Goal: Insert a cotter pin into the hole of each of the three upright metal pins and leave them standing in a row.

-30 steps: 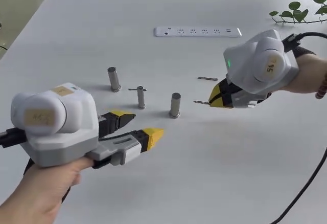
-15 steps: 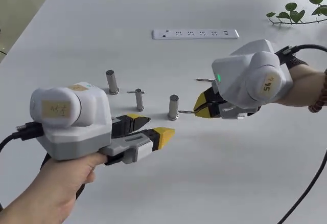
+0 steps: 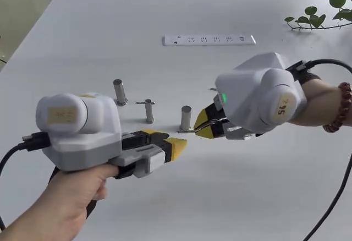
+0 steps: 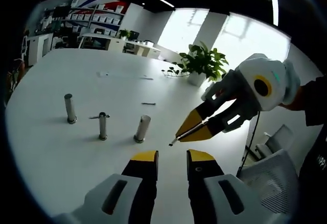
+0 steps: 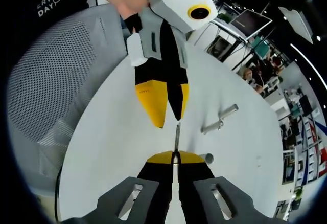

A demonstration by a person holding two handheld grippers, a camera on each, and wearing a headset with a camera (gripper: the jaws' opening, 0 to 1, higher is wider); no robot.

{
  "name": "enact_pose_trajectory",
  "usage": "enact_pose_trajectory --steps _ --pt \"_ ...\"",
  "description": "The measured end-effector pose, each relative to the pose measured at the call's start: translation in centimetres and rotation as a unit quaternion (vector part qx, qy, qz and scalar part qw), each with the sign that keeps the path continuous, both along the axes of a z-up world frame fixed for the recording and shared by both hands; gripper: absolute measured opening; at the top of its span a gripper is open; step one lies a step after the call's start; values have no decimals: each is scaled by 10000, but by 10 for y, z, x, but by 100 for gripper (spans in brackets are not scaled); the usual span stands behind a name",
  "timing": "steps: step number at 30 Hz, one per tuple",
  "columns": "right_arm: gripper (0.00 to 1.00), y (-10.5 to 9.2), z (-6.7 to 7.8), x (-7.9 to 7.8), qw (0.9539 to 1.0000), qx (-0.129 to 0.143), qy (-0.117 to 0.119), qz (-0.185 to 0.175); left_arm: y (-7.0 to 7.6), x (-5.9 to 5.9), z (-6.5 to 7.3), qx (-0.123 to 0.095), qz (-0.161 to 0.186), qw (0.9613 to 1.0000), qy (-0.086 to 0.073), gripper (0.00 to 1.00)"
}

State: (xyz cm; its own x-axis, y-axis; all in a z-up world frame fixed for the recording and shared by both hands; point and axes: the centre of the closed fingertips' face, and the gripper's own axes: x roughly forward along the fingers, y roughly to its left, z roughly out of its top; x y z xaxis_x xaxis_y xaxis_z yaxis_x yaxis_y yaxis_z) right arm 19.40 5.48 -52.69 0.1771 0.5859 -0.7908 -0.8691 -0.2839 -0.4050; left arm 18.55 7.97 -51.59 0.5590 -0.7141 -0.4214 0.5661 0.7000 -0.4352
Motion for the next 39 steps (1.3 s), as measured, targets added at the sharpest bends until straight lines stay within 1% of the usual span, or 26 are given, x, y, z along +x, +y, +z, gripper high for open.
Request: enact_pose_trajectory --steps 1,3,5,8,10,16,17,21,27,29,30,33,34,36,37,38,39 --pt "0 1 1 -1 10000 3 -12 25 0 0 1 -112 49 9999 66 18" --pt "0 4 2 -3 10000 43 -30 61 -1 1 3 -262 113 9995 123 14" --pt "0 6 3 -5 9999 57 -35 81 0 3 4 -355 165 9991 163 13" --pt "0 8 5 -6 9999 85 -42 109 0 4 5 -463 232 9984 209 11" --pt "0 9 5 -7 9999 93 -50 119 -1 4 6 -568 276 9976 266 10" --pt "0 12 6 -9 9998 136 -51 119 -2 4 6 -694 335 9964 344 2" --pt "0 12 6 -9 9998 139 -52 115 -2 4 6 -738 339 9960 367 2" --pt "0 13 5 -9 9998 145 -65 100 -3 2 6 -795 344 9955 387 1" --pt "0 14 5 -9 9998 169 -58 80 -2 2 7 -805 331 9957 329 1" --pt "0 14 5 -9 9998 178 -40 53 -2 2 7 -770 314 9961 282 1" --pt "0 14 5 -9 9998 177 -17 27 -3 1 8 -738 255 9967 231 0" --pt "0 14 5 -9 9999 161 35 2 -3 1 7 -665 212 9974 191 0" --pt "0 14 5 -9 9998 169 58 -8 -3 0 7 -614 177 9979 145 0" --pt "0 15 5 -11 9995 212 221 -68 -2 -1 7 -543 121 9984 91 0" --pt "0 14 4 -11 9989 249 369 -173 -2 -1 8 -456 82 9989 -2 0" --pt "0 14 5 -11 9983 303 452 -220 -1 -1 8 -377 47 9993 -69 0" --pt "1 14 5 -12 9971 346 605 -297 0 -2 8 -268 -21 9995 -154 0"
